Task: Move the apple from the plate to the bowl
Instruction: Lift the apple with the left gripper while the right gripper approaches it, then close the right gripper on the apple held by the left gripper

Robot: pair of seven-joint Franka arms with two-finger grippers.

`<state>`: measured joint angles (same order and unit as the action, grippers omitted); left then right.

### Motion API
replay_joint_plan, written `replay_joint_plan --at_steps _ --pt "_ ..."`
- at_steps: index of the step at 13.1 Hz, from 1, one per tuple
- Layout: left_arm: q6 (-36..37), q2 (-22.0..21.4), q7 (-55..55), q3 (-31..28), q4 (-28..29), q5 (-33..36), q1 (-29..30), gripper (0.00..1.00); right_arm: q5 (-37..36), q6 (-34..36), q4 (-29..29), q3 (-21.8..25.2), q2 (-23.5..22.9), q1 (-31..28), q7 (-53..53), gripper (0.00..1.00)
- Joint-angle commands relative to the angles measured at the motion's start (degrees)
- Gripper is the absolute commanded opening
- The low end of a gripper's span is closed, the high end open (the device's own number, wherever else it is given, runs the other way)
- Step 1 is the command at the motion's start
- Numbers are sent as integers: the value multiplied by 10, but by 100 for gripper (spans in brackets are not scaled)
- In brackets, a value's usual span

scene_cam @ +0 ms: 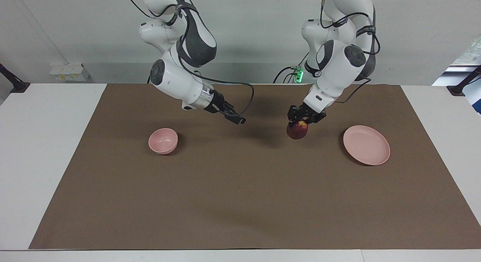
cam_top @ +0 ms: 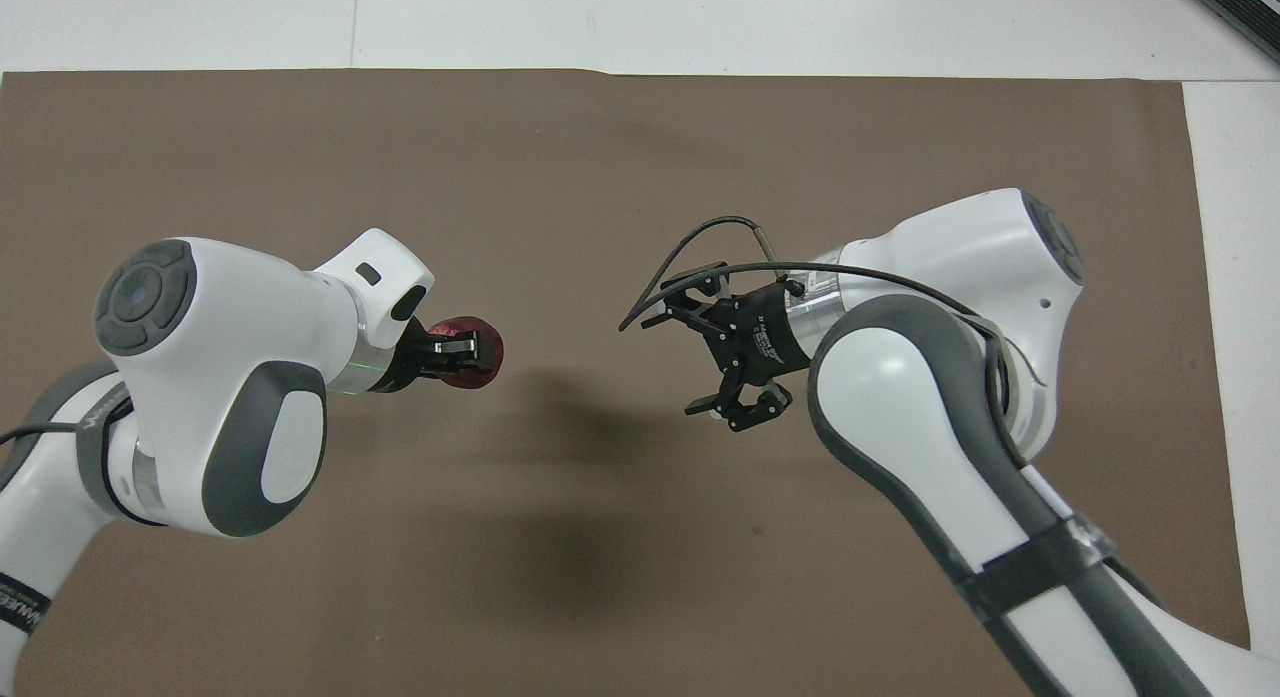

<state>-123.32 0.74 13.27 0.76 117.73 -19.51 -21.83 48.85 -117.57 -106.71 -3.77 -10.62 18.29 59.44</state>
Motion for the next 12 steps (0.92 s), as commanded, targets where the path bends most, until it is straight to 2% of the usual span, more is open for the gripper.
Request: replay_joint_plan --at_steps 1,6,12 --pt "-32 -7 40 -9 6 -15 -38 0 72 -47 2 0 -21 14 38 100" --pt "-85 -2 105 -9 -1 -15 -94 0 130 -93 9 0 -66 46 61 100" --pt "-117 1 149 -8 -8 -16 -145 0 142 -96 14 0 -77 58 30 100"
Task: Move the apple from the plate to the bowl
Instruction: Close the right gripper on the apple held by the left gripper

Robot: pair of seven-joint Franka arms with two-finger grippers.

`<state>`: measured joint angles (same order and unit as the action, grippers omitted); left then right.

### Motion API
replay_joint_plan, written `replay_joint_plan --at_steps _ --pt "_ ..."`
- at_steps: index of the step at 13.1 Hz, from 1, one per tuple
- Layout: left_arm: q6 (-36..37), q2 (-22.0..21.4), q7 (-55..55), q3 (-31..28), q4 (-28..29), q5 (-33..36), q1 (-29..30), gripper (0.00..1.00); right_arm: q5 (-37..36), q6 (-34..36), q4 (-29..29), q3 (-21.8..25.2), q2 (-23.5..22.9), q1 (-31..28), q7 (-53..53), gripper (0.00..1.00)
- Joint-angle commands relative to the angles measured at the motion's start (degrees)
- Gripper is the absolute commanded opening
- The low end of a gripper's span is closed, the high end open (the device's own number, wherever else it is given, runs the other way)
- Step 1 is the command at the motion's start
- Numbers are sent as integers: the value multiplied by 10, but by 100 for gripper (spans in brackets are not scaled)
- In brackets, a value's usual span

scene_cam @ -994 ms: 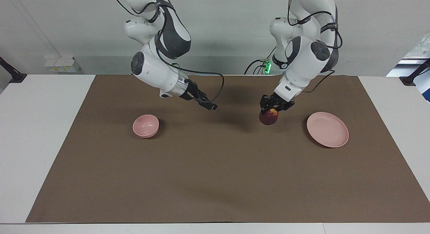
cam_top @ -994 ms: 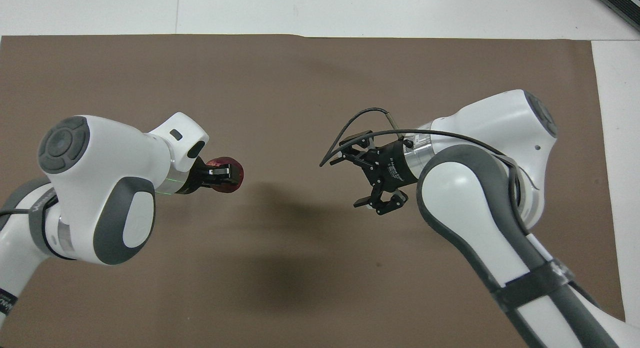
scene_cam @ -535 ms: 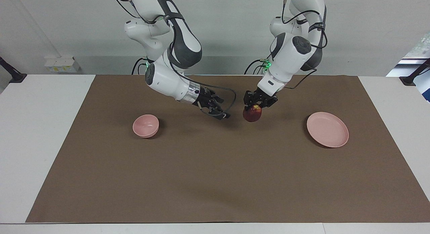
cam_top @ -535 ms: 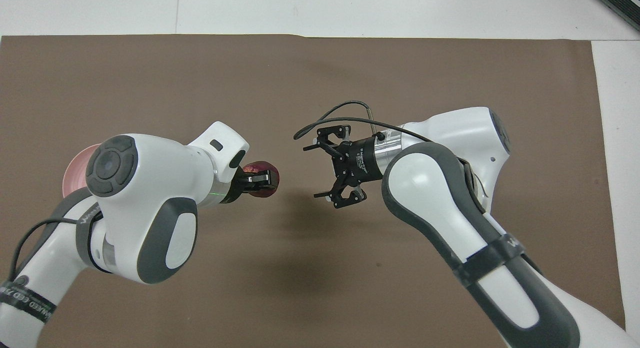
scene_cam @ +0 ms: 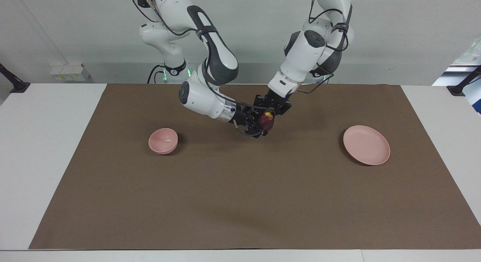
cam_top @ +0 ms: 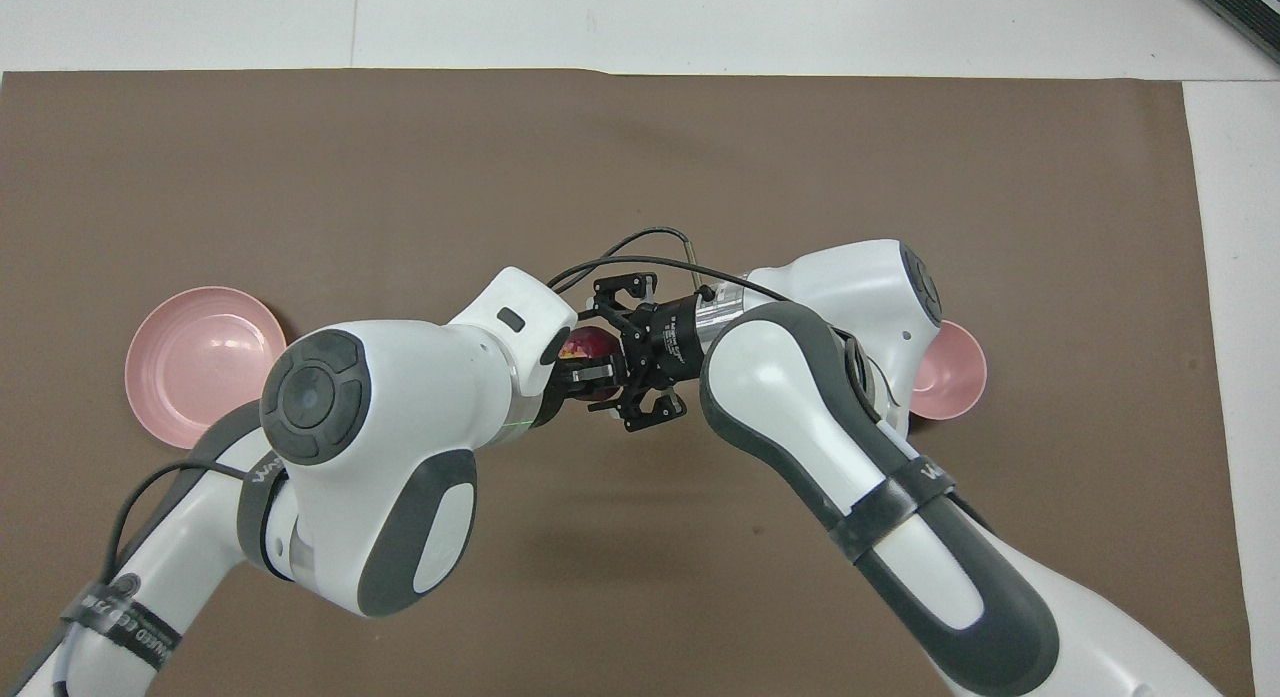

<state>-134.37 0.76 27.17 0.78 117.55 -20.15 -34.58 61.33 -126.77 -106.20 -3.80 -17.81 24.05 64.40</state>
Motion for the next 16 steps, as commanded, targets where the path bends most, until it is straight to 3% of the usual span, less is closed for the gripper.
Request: replay_joint_plan --at_steps 1,2,3,5,7,8,11,15,16 --pt "-5 0 15 -9 -7 -9 -17 0 17 -3 8 0 -6 0 -20 70" --pt "-5 0 15 -9 -7 -9 -17 3 17 -3 9 0 -6 -1 -20 62" --pt "-2 1 14 -10 -9 -9 -17 22 17 3 10 0 -6 -1 -22 59" --pt "2 5 17 -10 -20 -9 -16 40 17 8 10 0 -6 -2 -35 55" --pt "6 13 19 -12 -36 -4 -12 87 16 10 10 0 -6 -2 -37 53" --pt "7 15 18 -12 -42 1 -7 100 16 13 9 0 -5 -4 -42 53" --pt "24 12 12 -17 -46 9 0 100 -3 50 10 5 3 -15 -66 52" --pt "74 5 -4 -18 -46 74 38 100 -122 106 23 5 37 -48 -67 38" --pt "91 5 -18 -18 -46 92 46 100 -151 125 33 6 39 -55 -67 29"
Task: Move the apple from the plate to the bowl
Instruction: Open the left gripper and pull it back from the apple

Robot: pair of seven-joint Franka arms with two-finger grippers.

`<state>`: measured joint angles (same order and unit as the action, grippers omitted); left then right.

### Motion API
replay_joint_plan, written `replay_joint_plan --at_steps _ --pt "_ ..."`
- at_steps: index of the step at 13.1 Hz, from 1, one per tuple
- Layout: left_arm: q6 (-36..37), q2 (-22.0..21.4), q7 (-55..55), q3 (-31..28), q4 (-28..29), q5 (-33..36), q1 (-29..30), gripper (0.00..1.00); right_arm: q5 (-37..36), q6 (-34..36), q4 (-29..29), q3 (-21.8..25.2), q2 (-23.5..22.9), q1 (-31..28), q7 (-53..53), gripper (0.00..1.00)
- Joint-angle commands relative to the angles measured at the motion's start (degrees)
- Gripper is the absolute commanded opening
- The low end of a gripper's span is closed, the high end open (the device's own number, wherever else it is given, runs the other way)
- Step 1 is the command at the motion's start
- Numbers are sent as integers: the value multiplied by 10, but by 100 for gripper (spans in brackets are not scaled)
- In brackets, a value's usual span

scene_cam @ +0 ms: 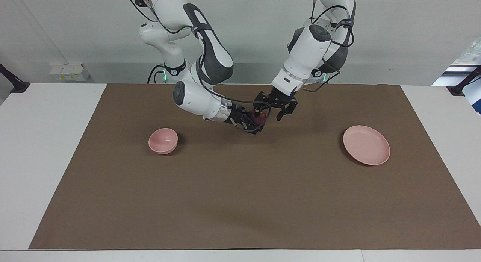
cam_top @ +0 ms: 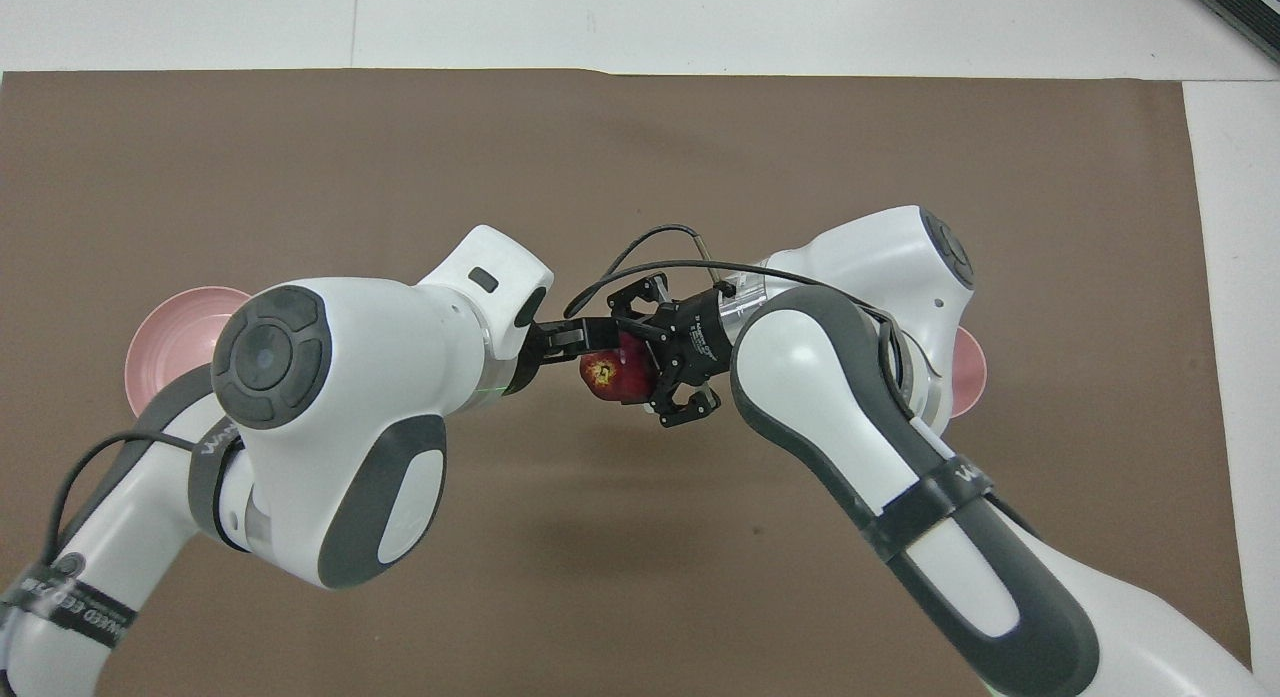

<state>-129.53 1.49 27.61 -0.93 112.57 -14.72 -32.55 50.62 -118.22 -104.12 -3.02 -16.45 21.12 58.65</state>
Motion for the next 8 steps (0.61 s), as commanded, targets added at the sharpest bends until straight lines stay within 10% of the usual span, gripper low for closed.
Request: replay_joint_plan --at_steps 1,8 --pt "56 -4 -53 0 4 49 39 100 -74 58 25 -2 32 -36 -13 17" --pt "102 -20 -289 0 -48 159 178 100 -288 145 55 0 63 -65 -157 0"
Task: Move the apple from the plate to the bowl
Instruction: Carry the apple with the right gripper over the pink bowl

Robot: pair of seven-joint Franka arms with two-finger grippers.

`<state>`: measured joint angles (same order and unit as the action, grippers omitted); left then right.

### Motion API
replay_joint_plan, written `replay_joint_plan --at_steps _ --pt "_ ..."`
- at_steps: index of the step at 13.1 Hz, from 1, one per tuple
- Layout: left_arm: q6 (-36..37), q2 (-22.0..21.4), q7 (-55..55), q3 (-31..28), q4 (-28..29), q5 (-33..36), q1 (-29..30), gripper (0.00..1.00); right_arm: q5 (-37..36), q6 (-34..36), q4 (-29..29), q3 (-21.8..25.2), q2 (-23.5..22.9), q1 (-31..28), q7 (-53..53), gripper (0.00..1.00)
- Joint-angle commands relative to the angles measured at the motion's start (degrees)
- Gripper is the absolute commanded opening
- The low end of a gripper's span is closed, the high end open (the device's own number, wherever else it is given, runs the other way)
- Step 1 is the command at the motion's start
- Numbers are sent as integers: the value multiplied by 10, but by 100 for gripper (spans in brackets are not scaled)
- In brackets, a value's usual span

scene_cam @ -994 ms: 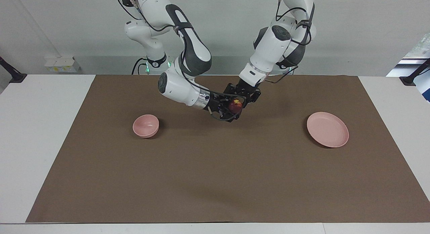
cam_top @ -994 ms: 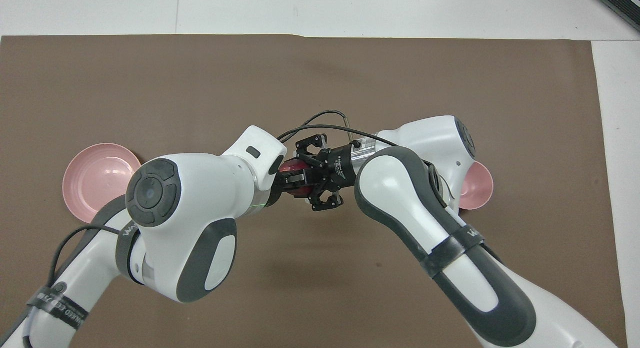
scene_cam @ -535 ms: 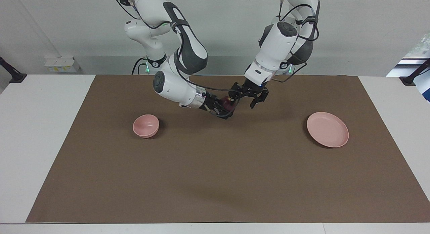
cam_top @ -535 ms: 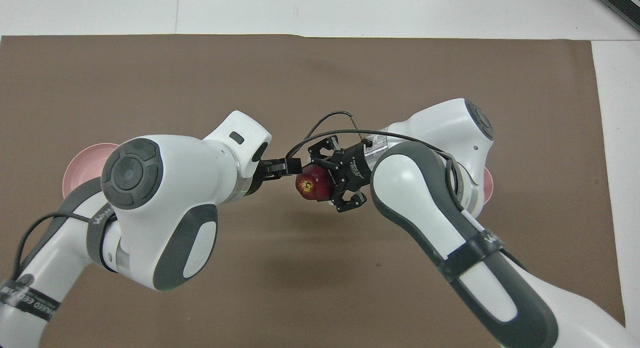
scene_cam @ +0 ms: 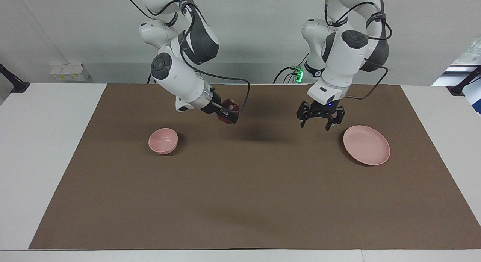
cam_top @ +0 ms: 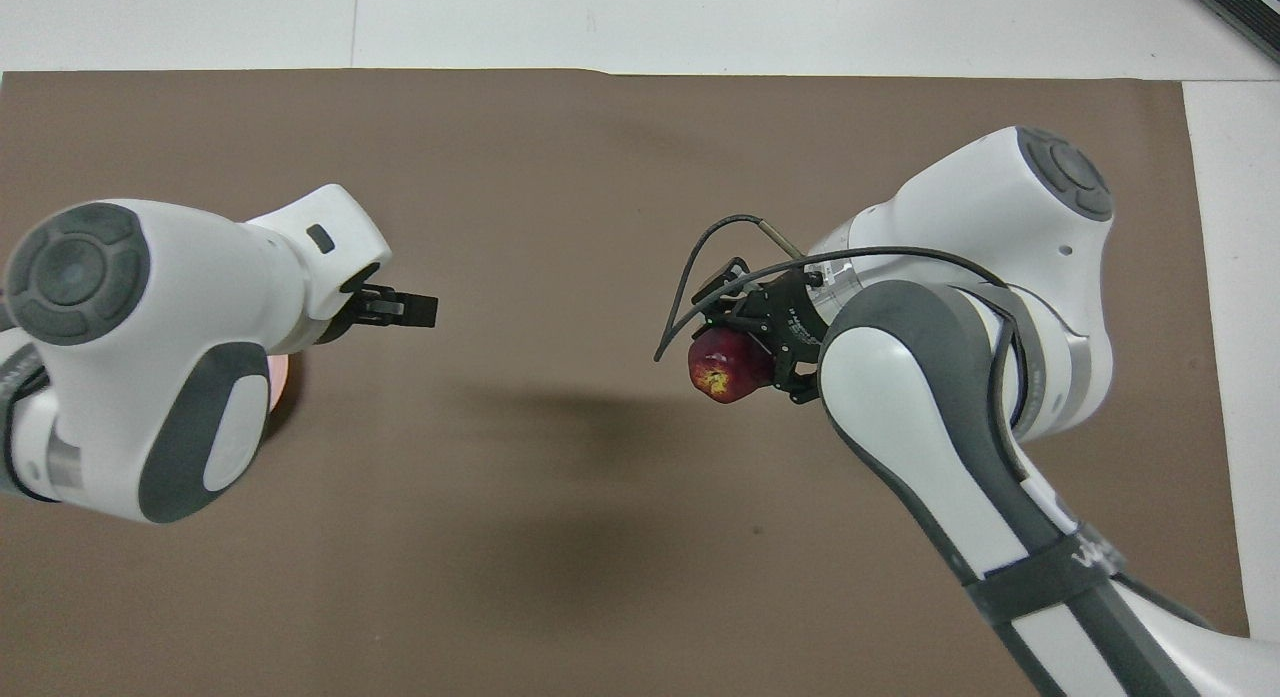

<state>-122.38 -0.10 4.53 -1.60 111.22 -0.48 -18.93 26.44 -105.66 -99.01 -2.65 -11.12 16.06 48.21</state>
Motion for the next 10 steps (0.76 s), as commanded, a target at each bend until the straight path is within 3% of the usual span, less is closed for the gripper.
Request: replay_joint_plan --at_steps 1,6,8,10 --pt "62 -2 -88 6 -63 16 64 100 -73 23 4 -3 14 -23 -88 0" --pt "207 -7 -136 3 -186 9 129 100 -146 33 -18 -3 25 -98 -323 0" --pt "258 -3 -136 1 -237 7 152 100 -198 10 -63 -3 48 -120 -429 0" --pt "299 11 -156 1 -274 7 173 100 -249 -58 -125 -3 75 -136 -493 0"
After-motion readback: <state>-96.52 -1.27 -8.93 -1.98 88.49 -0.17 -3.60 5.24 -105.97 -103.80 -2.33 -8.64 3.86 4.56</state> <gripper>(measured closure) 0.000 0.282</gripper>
